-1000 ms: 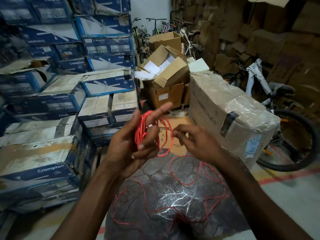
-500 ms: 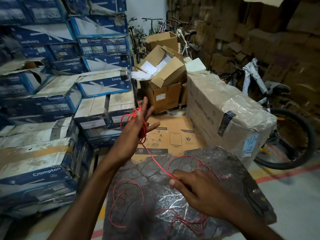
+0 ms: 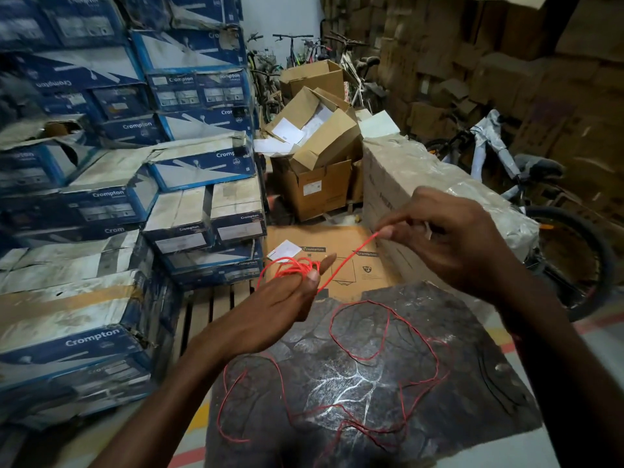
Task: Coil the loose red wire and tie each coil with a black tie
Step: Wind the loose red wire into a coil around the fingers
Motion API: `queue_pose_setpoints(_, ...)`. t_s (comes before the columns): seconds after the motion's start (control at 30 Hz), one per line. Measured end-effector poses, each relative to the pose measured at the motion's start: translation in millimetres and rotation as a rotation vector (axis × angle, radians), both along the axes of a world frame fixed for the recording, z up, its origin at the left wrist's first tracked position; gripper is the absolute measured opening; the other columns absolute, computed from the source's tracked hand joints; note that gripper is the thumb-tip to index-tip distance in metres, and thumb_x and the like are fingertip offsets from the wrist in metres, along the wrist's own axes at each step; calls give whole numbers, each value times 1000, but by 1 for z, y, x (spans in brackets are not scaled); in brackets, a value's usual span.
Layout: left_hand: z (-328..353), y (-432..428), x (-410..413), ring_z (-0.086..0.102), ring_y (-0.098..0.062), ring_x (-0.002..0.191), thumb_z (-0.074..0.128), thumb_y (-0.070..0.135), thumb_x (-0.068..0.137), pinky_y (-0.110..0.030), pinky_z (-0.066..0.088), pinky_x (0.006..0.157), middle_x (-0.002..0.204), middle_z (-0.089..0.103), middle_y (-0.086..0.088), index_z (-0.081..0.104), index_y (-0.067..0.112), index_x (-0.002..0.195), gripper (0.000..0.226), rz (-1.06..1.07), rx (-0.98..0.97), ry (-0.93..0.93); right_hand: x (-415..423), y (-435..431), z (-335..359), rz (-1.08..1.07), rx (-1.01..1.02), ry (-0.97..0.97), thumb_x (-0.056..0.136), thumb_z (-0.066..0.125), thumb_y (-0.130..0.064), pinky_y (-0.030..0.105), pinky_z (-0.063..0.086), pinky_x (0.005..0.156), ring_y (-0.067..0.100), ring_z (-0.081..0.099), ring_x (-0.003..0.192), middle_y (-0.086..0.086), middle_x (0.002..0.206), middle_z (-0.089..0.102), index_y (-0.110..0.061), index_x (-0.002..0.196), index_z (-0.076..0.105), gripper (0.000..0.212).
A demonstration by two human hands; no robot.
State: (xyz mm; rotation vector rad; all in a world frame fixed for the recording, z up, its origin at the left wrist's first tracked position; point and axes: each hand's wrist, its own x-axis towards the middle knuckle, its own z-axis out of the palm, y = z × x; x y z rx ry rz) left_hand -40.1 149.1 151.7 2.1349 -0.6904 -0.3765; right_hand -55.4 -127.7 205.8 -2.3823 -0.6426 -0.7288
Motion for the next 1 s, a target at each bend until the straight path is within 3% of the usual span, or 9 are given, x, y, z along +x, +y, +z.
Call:
queue_pose_setpoints(0.1, 5, 0, -8, 26, -9, 59, 23, 64, 102, -21, 29, 57, 64, 28, 11, 64, 32, 122, 55, -51, -163, 166, 20, -3, -3, -24, 45, -22, 97, 72, -28, 19, 34, 65, 5, 56, 78, -11, 87, 60, -24, 107, 79, 13)
queue_pose_setpoints(0.2, 7, 0, -17, 18, -12, 53, 35, 65, 99, -28, 18, 51, 59, 25, 5, 48, 39, 148, 57, -235, -445, 385, 33, 1, -16, -33, 55, -12, 100, 68, -29, 19, 35, 67, 1, 55, 81, -10, 93, 62, -23, 110, 78, 16)
queue_pose_setpoints(0.3, 6, 2, -18, 13, -10, 43, 53, 51, 98, -27, 34, 49, 53, 22, 7, 40, 20, 154, 66, -365, -851, 661, 41, 12, -40, -9, 72, 43, 102, 62, -34, 22, 43, 67, -1, 56, 83, -9, 97, 64, -23, 111, 76, 21)
queue_pose_setpoints(0.5, 15, 5, -8, 11, -10, 35, 44, 31, 106, -32, 54, 88, 47, 12, 3, 21, 13, 160, 62, -398, -1311, 762, 35, 48, -93, 38, 91, 177, 104, 56, -40, 31, 52, 67, -9, 57, 77, -27, 88, 64, -29, 118, 74, 25)
queue_pose_setpoints(0.6, 18, 5, -4, 11, -10, 35, 39, 29, 107, -30, 46, 105, 44, 17, 3, 25, 11, 159, 57, -252, -1350, 653, 25, 58, -107, 27, 43, 238, 103, 57, -34, 32, 54, 66, -17, 52, 71, -38, 75, 56, -38, 131, 64, 30)
queue_pose_setpoints(0.7, 19, 2, 4, 18, -9, 30, 34, 32, 105, -29, 46, 105, 45, 48, 8, 41, 10, 153, 53, 19, -1326, 547, 8, 68, -116, 58, -28, 302, 105, 48, -39, 36, 55, 64, 0, 60, 67, -23, 73, 58, -40, 142, 54, 37)
queue_pose_setpoints(0.77, 20, 1, 12, 32, -6, 30, 33, 35, 105, -34, 45, 107, 93, 78, 4, 39, 10, 153, 54, 98, -1327, 511, -5, 72, -118, 88, -123, 360, 107, 42, -44, 39, 55, 66, 18, 66, 71, -10, 78, 66, -42, 146, 46, 39)
queue_pose_setpoints(0.83, 20, 1, 19, 54, -7, 47, 36, 36, 104, -37, 49, 104, 137, 66, -4, 36, 17, 155, 54, 177, -1289, 454, -18, 73, -116, 124, -191, 409, 107, 43, -42, 40, 54, 68, 26, 66, 76, -1, 83, 69, -43, 142, 44, 35)
queue_pose_setpoints(1.0, 10, -1, 30, 69, -19, 114, 44, 39, 102, -36, 45, 108, 161, 35, 11, 27, 46, 153, 54, 351, -913, 174, -45, 80, -100, 160, -405, 479, 109, 36, -44, 39, 46, 74, 30, 67, 102, -3, 118, 72, -39, 141, 42, 32)
